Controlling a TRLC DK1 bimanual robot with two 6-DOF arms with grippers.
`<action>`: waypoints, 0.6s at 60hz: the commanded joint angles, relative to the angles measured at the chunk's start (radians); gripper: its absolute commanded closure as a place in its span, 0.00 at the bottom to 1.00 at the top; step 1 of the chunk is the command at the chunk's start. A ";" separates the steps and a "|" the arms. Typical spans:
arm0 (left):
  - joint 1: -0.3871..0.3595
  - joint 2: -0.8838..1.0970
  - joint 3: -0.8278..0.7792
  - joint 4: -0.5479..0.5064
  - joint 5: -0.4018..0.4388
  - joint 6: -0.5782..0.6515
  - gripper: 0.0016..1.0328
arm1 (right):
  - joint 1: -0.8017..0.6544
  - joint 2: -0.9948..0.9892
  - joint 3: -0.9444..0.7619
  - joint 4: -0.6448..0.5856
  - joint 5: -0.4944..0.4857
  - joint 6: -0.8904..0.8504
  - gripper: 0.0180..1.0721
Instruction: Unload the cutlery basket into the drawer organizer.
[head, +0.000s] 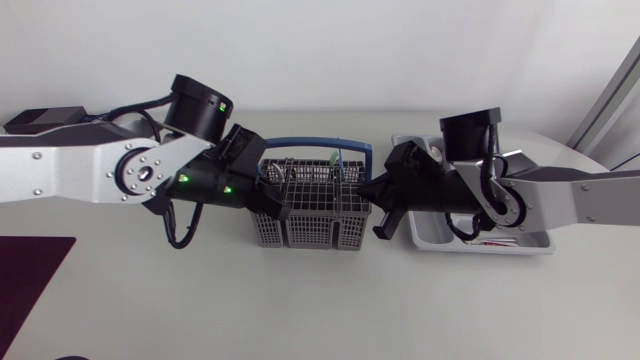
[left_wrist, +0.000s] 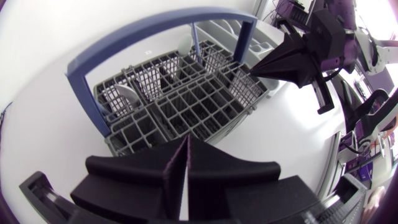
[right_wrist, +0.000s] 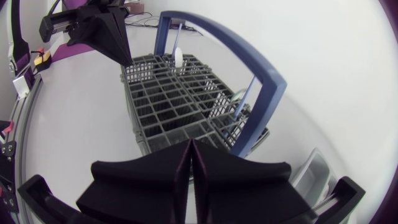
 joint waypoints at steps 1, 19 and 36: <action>0.000 -0.052 0.033 -0.011 0.009 -0.025 0.87 | 0.004 -0.061 -0.022 -0.022 -0.005 0.024 0.93; 0.012 -0.026 0.021 0.015 -0.014 -0.012 0.87 | 0.010 -0.093 -0.044 -0.023 -0.005 0.025 0.93; 0.011 0.064 -0.002 0.055 -0.067 0.000 0.87 | 0.009 -0.119 -0.061 -0.026 -0.005 0.025 0.93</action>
